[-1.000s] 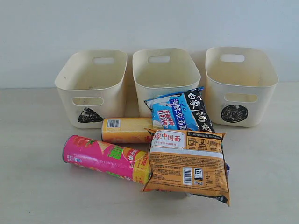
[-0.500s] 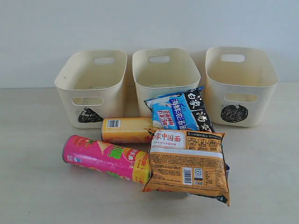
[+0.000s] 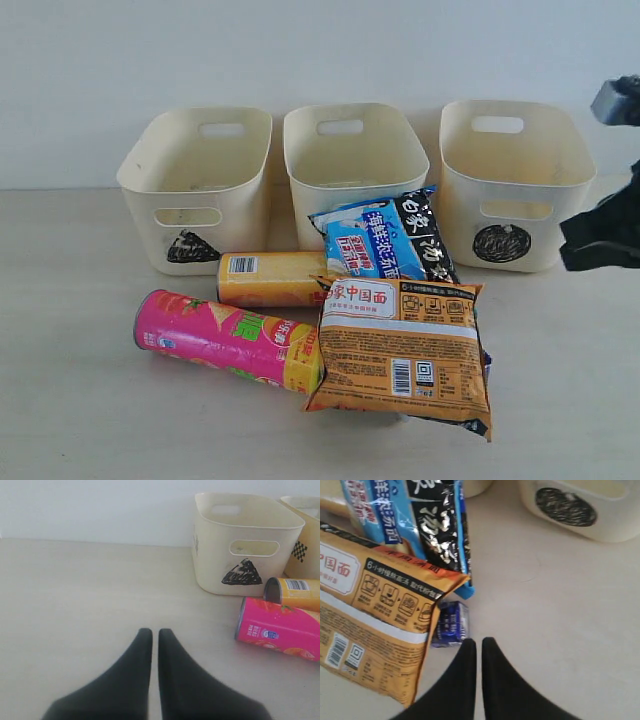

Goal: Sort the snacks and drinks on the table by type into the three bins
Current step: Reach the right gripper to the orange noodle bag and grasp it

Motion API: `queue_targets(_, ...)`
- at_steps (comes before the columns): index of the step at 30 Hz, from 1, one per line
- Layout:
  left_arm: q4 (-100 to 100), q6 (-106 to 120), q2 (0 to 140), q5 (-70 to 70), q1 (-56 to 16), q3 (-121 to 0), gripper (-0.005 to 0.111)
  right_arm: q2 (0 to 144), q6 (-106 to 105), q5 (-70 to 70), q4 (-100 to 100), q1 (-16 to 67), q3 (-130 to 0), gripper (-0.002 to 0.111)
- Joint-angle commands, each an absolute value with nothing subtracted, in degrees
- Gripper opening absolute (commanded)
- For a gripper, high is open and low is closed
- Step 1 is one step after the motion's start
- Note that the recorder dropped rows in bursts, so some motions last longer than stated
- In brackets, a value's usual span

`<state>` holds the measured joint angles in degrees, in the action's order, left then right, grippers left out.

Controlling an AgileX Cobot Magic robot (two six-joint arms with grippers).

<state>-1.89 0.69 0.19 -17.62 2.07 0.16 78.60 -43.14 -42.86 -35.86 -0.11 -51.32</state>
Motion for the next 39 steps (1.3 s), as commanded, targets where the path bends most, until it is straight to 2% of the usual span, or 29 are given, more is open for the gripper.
queue_targets(1,-1.69,1.08,0.00,-17.57,2.11,0.00,0.004,85.13,-53.11,-48.74,-47.67,-3.56,-51.62,0.000)
queue_targets(7,-1.69,1.08,0.00,-17.67,2.11,0.00,0.004,93.02,-57.78,-58.83,-55.02,-8.13,-51.62,0.000)
queue_targets(9,-1.69,1.08,0.00,-17.67,2.11,0.00,0.004,95.34,-58.39,-60.59,-55.50,-8.00,-51.62,0.004)
queue_targets(11,-1.69,1.08,0.00,-17.67,2.11,0.00,0.004,96.87,-59.03,-61.01,-56.91,-8.00,-51.62,0.016)
queue_targets(12,-1.69,1.08,0.00,-17.67,2.11,0.00,0.004,97.78,-59.16,-60.87,-57.75,-8.00,-51.62,0.028)
queue_targets(13,-1.69,1.08,0.00,-17.67,2.11,0.00,0.004,98.11,-59.27,-60.60,-58.04,-8.00,-51.62,0.034)
queue_targets(15,-1.69,1.08,0.00,-17.67,2.11,0.00,0.004,98.79,-59.40,-59.68,-58.27,-8.00,-51.50,0.059)
queue_targets(17,-1.69,1.08,0.00,-17.67,2.11,0.00,0.004,99.23,-59.49,-59.40,-59.40,-8.00,-51.27,0.071)
queue_targets(39,-1.69,1.08,0.00,-17.67,2.11,0.00,0.004,102.97,-62.39,-43.62,-65.68,6.92,-49.97,0.070)
